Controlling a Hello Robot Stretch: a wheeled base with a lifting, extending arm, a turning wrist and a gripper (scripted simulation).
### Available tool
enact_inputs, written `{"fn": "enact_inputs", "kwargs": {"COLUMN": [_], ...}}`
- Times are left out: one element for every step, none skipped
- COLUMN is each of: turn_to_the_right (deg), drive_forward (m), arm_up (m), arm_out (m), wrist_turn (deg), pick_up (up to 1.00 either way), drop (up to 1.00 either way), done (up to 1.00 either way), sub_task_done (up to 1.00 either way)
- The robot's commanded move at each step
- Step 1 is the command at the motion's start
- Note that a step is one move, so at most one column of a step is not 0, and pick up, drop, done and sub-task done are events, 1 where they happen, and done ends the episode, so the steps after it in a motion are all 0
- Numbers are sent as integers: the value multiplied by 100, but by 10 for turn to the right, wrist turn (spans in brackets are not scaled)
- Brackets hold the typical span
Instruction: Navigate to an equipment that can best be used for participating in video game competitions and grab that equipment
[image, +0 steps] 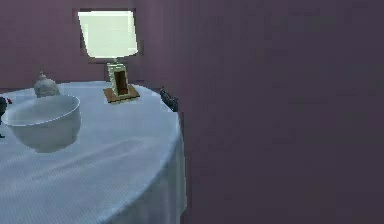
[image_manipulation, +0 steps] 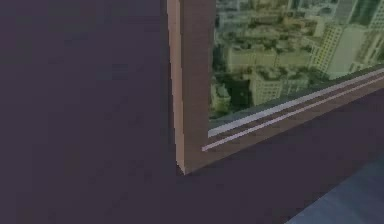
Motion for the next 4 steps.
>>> {"fn": "enact_inputs", "kwargs": {"turn_to_the_right": [0, -450, -450, 0], "drive_forward": [10, 0, 0, 0], "arm_up": [0, 0, 0, 50], "arm_out": [0, 0, 0, 0], "wrist_turn": [0, 0, 0, 0], "pick_up": [0, 0, 0, 0], "drop": [0, 0, 0, 0], "done": [0, 0, 0, 0], "sub_task_done": [0, 0, 0, 0]}}
